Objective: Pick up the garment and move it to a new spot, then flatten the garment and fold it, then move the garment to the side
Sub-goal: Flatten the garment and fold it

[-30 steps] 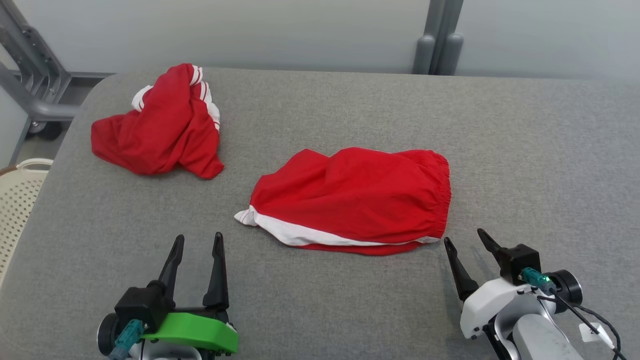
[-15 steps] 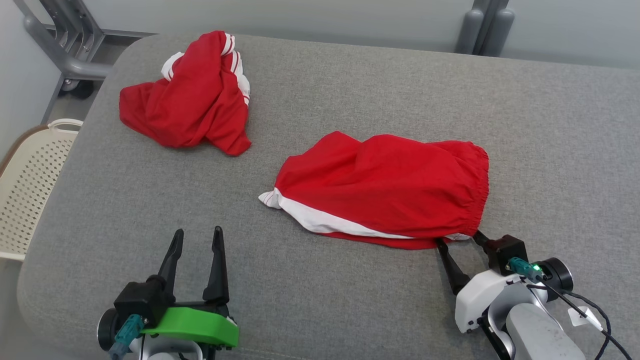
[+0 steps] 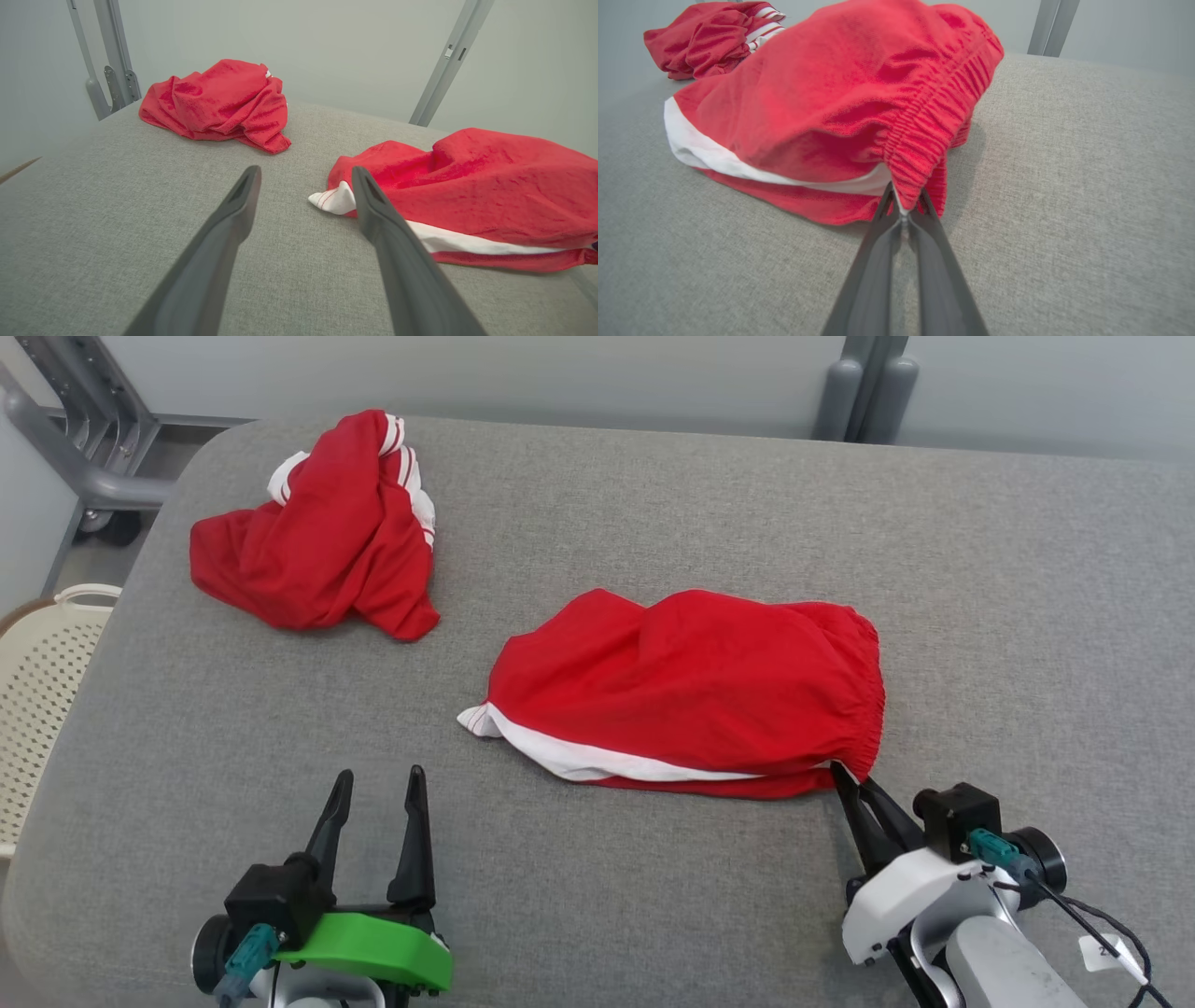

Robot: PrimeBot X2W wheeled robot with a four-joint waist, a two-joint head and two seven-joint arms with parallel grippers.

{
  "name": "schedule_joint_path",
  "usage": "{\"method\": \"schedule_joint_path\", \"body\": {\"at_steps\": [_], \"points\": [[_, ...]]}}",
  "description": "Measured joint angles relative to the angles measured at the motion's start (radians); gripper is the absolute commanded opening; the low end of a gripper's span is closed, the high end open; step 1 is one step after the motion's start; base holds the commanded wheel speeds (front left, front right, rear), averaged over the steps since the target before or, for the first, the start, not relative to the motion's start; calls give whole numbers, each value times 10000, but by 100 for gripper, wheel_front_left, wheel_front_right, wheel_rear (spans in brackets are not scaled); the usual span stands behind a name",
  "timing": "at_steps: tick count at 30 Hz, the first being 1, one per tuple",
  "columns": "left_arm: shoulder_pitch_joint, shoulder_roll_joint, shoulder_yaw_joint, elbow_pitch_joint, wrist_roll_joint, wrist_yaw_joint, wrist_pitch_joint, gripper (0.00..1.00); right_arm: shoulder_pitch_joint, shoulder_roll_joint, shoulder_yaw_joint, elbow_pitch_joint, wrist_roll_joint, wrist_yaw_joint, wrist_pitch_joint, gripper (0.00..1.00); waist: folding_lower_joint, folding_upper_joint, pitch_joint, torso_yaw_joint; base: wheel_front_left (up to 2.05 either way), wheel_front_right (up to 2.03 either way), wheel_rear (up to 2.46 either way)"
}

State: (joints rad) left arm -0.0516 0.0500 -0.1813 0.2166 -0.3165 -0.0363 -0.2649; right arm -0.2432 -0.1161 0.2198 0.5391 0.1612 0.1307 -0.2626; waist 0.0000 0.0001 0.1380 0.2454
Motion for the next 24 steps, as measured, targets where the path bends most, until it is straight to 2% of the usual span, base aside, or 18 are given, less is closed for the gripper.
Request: {"method": "schedule_joint_path", "body": {"at_steps": [9,18,24], "points": [[-423,-2,-535,1089,-27,-366,2,100,967,-575,-86,-819,663,0,0,0,0,0,-220,-596,0,0,0],[-1359,10,-1676,3154,-389,-869,412,100,857,-1649,59,-617,834,0,0,0,0,0,-386,-1176,0,0,0],[-1782,165,-2734,3881,-955,-913,838,100,575,-1820,288,-408,913,2,0,0,0,0,-418,-1388,0,0,0]]}}
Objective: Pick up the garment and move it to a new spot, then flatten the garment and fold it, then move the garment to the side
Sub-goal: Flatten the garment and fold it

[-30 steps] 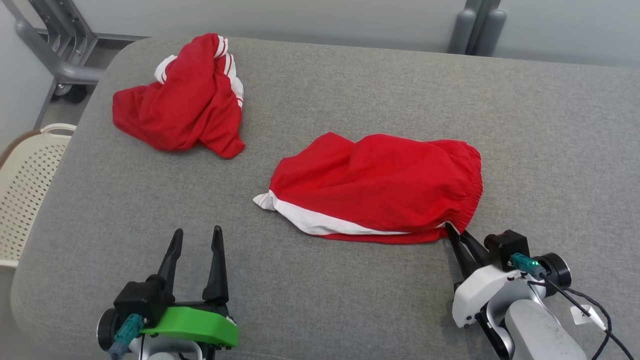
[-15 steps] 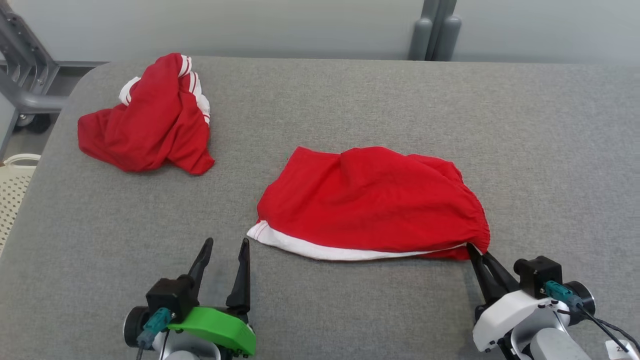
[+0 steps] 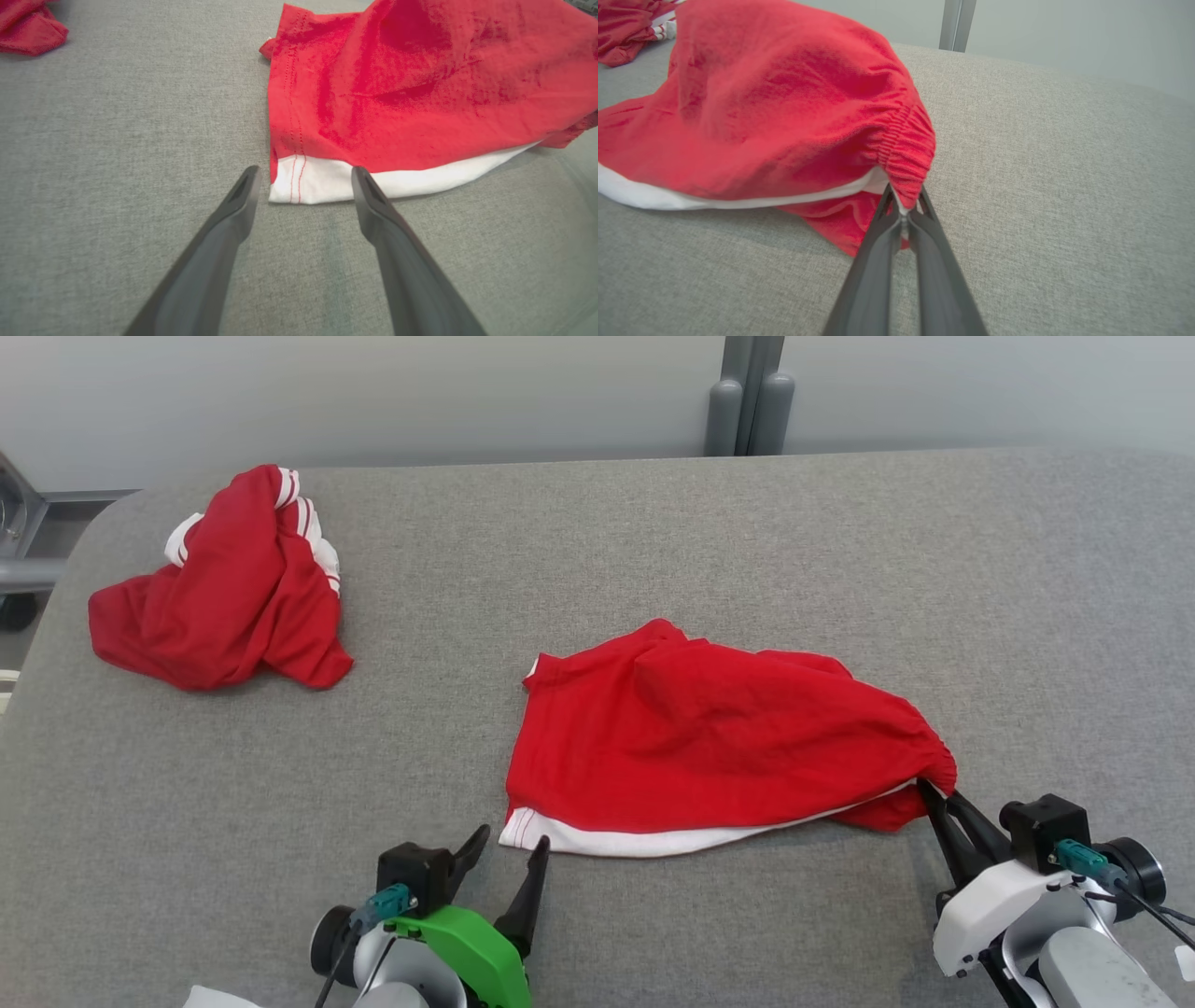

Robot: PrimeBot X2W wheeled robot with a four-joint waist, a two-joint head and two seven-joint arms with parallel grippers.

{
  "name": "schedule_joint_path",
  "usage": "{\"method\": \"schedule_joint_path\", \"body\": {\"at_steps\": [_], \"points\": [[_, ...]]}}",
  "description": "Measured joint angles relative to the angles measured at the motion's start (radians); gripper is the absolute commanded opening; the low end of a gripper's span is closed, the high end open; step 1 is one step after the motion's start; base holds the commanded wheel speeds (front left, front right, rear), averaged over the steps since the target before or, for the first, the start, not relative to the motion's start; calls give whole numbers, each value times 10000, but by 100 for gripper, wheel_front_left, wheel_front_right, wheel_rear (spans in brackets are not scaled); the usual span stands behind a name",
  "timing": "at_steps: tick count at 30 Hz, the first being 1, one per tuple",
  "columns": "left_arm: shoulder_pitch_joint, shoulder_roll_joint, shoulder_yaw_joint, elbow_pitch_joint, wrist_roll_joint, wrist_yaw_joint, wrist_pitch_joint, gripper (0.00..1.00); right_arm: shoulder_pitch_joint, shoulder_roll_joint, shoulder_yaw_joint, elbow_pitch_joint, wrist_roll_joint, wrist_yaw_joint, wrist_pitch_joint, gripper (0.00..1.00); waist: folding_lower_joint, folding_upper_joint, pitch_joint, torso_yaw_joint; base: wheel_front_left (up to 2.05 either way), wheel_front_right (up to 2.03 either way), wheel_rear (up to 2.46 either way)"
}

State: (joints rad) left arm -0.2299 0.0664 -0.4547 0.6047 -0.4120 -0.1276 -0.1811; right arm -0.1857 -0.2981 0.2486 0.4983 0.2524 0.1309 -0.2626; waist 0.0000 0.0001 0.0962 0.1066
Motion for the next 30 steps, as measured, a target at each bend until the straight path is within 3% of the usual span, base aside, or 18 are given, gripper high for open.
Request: {"method": "schedule_joint_path", "body": {"at_steps": [8,30], "points": [[-500,355,-867,836,-905,0,-48,100,-47,128,109,138,13,-2,-2,0,0,0,-5,-83,0,0,0],[-1394,247,-2299,2134,-2727,0,-598,100,-50,336,107,171,73,-2,0,0,0,0,92,-267,0,0,0]]}}
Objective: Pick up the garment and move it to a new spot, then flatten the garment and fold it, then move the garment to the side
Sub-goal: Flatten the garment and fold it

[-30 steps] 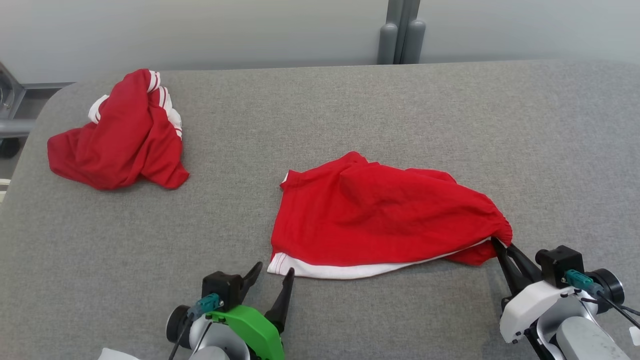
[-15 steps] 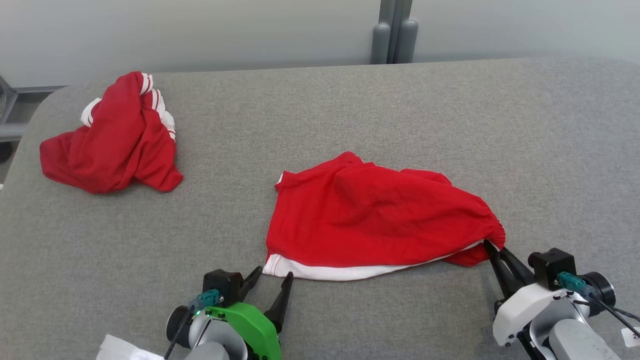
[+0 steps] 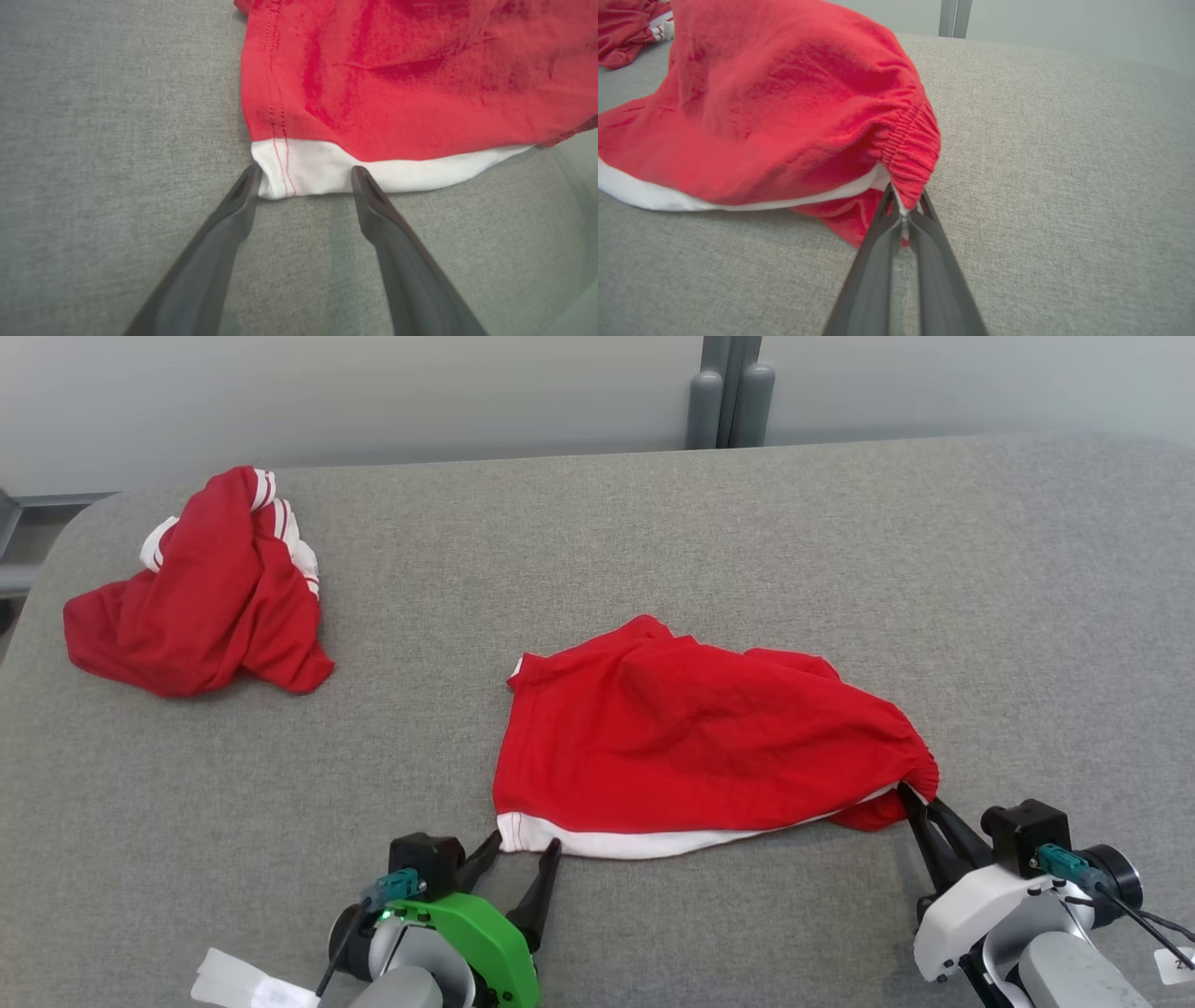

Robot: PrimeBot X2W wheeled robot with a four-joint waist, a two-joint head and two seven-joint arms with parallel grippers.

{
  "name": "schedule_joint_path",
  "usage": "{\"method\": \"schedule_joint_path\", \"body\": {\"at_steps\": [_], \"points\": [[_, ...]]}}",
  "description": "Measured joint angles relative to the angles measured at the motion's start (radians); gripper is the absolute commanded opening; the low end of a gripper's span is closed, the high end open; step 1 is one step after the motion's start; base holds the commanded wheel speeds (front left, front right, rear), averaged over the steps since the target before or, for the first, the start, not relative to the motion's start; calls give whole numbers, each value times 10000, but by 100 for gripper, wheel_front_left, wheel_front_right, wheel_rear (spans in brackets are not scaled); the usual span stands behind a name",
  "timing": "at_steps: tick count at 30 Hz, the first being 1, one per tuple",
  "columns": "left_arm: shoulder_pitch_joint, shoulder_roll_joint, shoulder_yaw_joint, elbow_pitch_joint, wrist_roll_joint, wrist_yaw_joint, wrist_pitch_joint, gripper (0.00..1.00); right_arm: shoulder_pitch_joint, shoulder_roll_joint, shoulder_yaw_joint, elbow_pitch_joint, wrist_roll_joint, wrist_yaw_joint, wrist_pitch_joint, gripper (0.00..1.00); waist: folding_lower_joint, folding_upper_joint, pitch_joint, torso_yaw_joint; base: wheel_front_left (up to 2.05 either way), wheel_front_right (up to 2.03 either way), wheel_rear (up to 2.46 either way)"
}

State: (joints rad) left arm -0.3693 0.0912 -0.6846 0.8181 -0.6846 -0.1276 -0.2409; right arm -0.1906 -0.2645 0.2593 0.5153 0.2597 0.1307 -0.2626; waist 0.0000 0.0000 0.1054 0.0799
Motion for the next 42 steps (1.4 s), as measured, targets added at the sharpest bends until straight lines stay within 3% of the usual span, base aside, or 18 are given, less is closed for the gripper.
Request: {"method": "schedule_joint_path", "body": {"at_steps": [8,16,17,20,24,25,28,34,42], "points": [[-136,155,-660,-221,-600,-2,-81,100,-4,-6,-104,0,-2,2,-2,0,0,0,57,-4,0,0,0],[-264,128,-600,-50,-1576,0,-155,98,-55,36,-79,-4,-4,0,-2,0,0,0,137,-90,0,0,0],[-275,115,-585,-54,-1774,0,-155,90,-67,44,-73,-4,-4,0,-2,0,0,0,149,-106,0,0,0],[-355,109,-731,-15,-2019,0,-155,51,-105,54,-52,-2,-10,2,-2,0,0,0,188,-160,0,0,0],[-476,121,-968,132,-2213,0,-155,35,-166,50,-50,-2,-33,2,-2,0,0,0,240,-228,0,0,0],[-529,125,-1049,213,-2313,0,-157,21,-182,50,-50,-4,-33,2,0,0,0,0,256,-255,0,0,0],[-588,130,-1158,276,-2460,0,-167,3,-183,50,-65,-4,-44,2,0,0,0,0,265,-283,0,0,0],[-624,194,-1012,282,-2533,-10,-182,0,-180,73,-165,-61,-63,2,0,0,0,0,229,-269,0,0,0],[-447,516,1085,-1699,-1271,61,-203,0,13,293,-988,-1695,345,12,0,0,0,0,46,-215,0,0,0]]}}
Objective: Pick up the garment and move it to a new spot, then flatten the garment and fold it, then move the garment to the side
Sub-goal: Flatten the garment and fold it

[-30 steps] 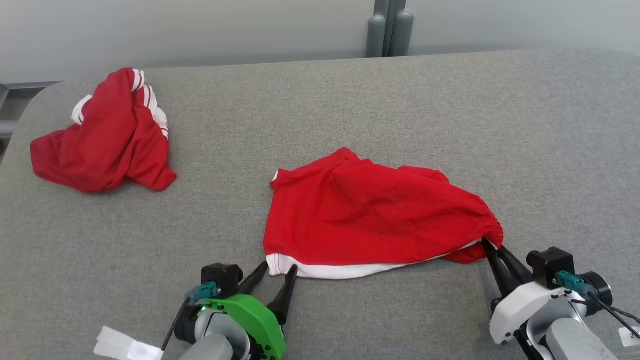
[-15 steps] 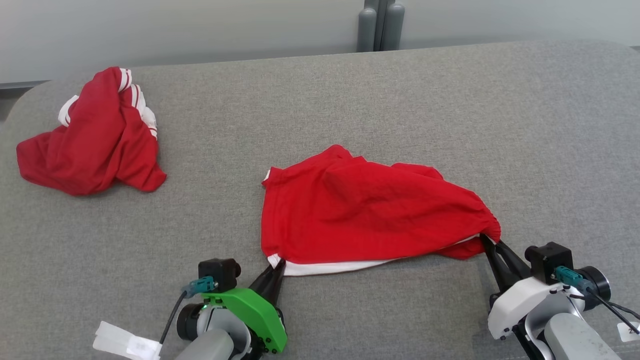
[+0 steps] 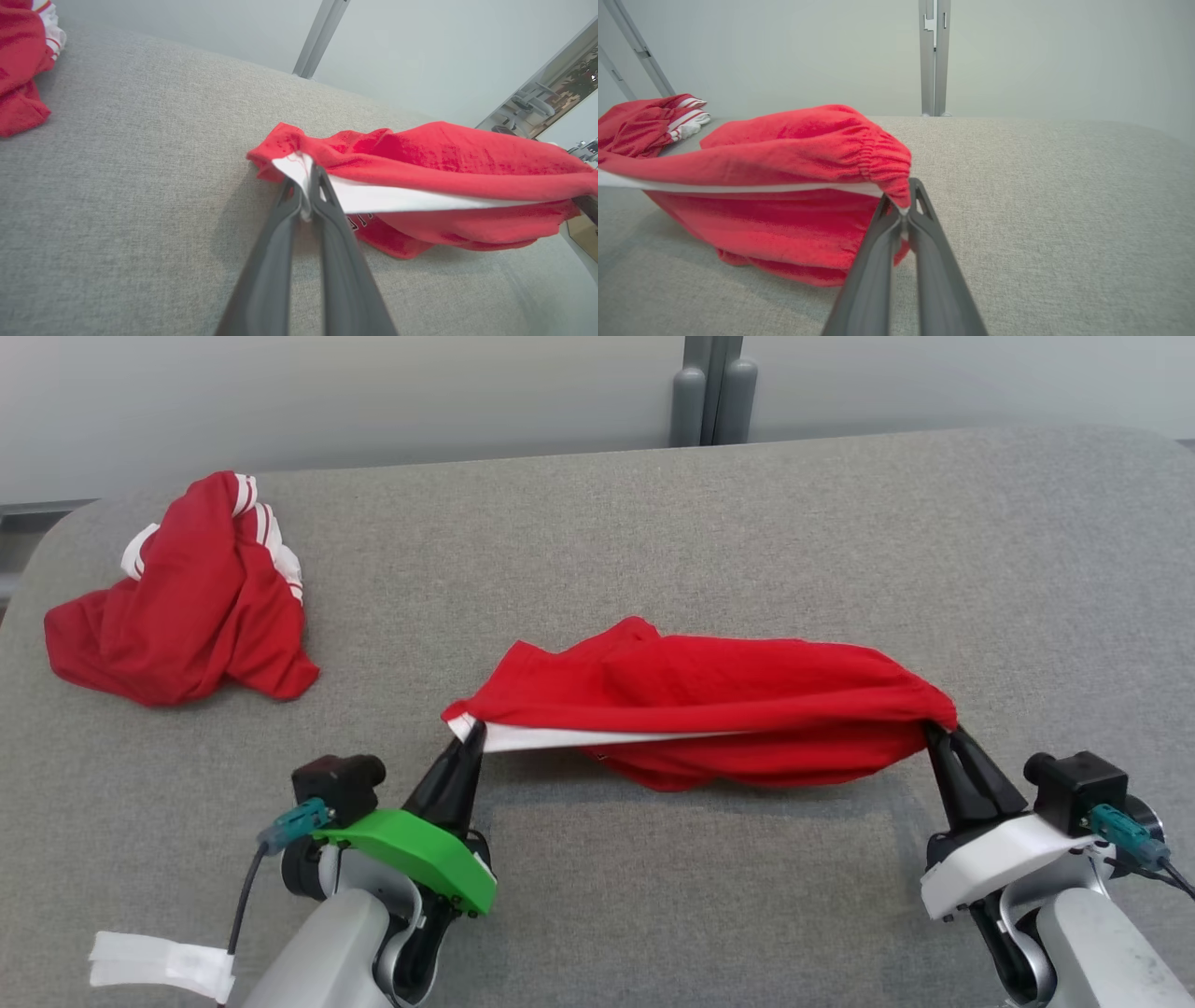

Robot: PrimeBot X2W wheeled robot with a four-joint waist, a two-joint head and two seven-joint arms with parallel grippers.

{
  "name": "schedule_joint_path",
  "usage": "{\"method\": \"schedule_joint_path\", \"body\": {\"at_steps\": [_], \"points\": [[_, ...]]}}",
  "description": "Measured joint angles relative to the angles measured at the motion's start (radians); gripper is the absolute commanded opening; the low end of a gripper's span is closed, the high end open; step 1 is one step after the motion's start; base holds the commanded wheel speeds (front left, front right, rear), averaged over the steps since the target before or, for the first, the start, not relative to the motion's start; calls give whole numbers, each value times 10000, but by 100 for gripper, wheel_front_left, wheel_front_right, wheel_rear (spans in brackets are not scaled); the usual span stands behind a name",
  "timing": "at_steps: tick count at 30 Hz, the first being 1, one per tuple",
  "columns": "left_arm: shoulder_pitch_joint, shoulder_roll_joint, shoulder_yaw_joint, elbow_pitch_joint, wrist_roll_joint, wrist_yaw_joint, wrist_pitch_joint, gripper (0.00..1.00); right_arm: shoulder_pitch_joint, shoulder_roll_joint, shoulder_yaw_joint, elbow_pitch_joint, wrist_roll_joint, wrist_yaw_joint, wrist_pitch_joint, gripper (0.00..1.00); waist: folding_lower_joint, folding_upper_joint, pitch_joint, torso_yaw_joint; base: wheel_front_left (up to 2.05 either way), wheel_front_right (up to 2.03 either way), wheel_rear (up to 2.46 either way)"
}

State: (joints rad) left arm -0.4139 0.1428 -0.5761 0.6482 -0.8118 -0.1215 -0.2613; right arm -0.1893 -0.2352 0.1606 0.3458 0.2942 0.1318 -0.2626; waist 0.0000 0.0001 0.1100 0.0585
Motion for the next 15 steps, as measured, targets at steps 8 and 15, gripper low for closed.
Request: {"method": "schedule_joint_path", "body": {"at_steps": [8,15], "points": [[858,-61,1797,-2851,1388,75,2,0,450,8,-449,-2184,378,0,0,0,0,0,-449,-44,0,0,0],[1400,-167,2550,-5150,1879,77,0,0,942,-332,-470,-4079,1156,0,362,0,0,0,-917,-182,0,0,0]]}}
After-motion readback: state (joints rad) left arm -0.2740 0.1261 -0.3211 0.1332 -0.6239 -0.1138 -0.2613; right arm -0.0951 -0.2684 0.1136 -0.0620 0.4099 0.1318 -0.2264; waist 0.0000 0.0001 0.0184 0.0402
